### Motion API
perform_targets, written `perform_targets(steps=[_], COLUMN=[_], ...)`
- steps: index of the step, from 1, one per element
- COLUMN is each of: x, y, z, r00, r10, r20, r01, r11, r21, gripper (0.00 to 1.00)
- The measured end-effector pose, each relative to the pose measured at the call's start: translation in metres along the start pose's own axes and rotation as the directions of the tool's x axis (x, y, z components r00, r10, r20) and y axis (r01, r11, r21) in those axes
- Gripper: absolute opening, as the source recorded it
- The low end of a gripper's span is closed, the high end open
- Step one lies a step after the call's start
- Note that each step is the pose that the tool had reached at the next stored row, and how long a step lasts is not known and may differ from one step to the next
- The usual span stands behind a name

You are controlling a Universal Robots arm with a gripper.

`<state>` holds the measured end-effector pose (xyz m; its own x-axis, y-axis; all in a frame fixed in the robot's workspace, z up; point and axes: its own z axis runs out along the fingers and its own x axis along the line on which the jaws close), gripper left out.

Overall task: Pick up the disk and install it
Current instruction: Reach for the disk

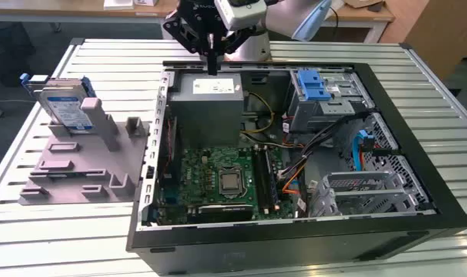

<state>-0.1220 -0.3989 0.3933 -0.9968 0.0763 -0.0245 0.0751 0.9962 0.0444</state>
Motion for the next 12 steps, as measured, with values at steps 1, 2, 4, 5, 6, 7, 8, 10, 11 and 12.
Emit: perform_targets(steps=[1,2,4,5,6,7,8,10,11,12], x=[0.0000,0.0000,0.0000,0.0001,0.0003,0.0006,0.0012,0.0021,0.0026,0.0029], y=[0.0000,0.0000,0.0000,0.0000,0.0000,0.0000,-0.0001,-0.0001,-0.0002,-0.0002], z=[0.0000,0.0000,0.0000,0.0000,0.0000,0.0000,0.0000,0.0000,-0.0001,-0.0001], r00=[1.0000,1.0000,1.0000,1.0000,1.0000,1.0000,1.0000,1.0000,1.0000,1.0000], r10=[0.000,0.000,0.000,0.000,0.000,0.000,0.000,0.000,0.000,0.000], r20=[0.0000,0.0000,0.0000,0.0000,-0.0001,-0.0001,-0.0001,0.0000,0.0000,0.0000], r01=[0.000,0.000,0.000,0.000,0.000,0.000,0.000,0.000,0.000,0.000], r11=[1.0000,1.0000,1.0000,1.0000,1.0000,1.0000,1.0000,1.0000,1.0000,1.0000], r21=[0.0000,0.0000,0.0000,0.0000,0.0001,0.0001,0.0000,0.0000,0.0000,0.0000], gripper=[0.11,0.11,0.11,0.11,0.11,0.11,0.11,0.11,0.11,0.11])
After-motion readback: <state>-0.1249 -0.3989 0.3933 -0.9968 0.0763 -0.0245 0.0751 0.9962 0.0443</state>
